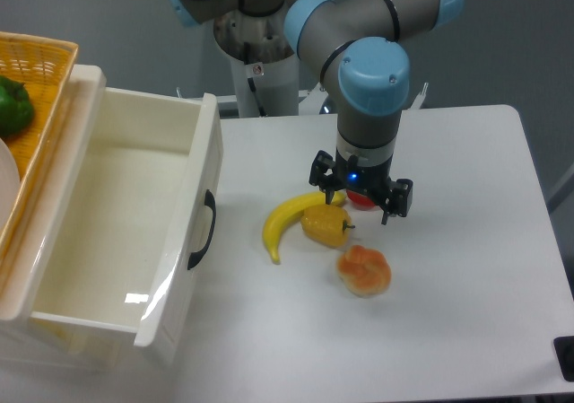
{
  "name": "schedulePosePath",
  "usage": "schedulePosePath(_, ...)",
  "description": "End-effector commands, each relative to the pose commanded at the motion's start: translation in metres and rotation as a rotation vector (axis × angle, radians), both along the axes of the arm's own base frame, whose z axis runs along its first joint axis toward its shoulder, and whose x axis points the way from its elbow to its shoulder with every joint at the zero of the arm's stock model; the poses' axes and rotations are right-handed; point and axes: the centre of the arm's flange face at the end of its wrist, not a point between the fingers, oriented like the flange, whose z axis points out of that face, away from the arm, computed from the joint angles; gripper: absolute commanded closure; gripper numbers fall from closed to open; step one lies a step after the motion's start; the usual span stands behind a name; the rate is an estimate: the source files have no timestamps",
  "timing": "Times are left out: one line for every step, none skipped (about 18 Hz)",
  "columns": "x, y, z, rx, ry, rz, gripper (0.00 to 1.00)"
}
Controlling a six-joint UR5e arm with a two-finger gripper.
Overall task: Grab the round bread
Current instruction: 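Raise the open gripper away from the yellow pepper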
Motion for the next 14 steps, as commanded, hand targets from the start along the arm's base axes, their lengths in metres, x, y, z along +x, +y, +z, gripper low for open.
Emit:
schedulePosePath(0.000,0.000,0.001,0.001,0.001,-0.002,0.00)
schedulePosePath(0.000,0.000,0.001,0.001,0.001,-0.002,0.00)
schedulePosePath(0.000,0.000,0.001,0.000,0.000,0.001,0.00)
schedulePosePath(0.001,0.001,0.000,-0.001,-0.002,0.003,0.00)
schedulePosePath(0.001,0.001,-0.002,-0.001,-0.003,0.002,0.00)
schedulePosePath(0.002,0.001,-0.002,-0.002,-0.004,0.003,0.00)
schedulePosePath(0.003,0.003,-0.005,-0.005,-0.008,0.003,0.00)
schedulePosePath(0.002,0.003,-0.006,-0.003,-0.011,0.009,0.00)
schedulePosePath(-0.001,0.002,-0.007,0.001,-0.013,0.027,0.00)
schedulePosePath(-0.001,0.002,-0.008,0.008,-0.021,0.057,0.00)
schedulePosePath(-0.001,0.003,-0.009,0.011,-0.024,0.092,0.00)
schedulePosePath(-0.002,0.003,-0.011,0.011,-0.028,0.119,0.00)
schedulePosePath(-0.001,0.004,-0.013,0.009,-0.031,0.124,0.00)
schedulePosePath(-0.001,0.004,-0.015,0.007,-0.034,0.126,0.00)
